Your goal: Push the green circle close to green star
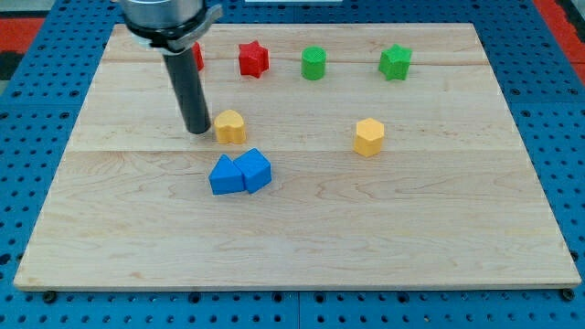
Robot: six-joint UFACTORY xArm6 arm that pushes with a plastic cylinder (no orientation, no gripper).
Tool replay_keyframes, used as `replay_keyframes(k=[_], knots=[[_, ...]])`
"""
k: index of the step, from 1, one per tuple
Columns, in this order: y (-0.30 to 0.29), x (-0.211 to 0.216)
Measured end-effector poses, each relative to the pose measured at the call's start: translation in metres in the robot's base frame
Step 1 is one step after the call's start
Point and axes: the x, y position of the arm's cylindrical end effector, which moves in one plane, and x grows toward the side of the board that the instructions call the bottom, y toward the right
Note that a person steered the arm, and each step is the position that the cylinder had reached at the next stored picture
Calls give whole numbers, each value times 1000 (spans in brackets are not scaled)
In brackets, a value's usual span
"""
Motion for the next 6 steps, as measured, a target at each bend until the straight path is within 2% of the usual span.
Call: replay_keyframes(k=[1, 3, 4, 5, 6], knots=[[22, -1], [103, -1], [112, 0], [73, 7], [78, 26]])
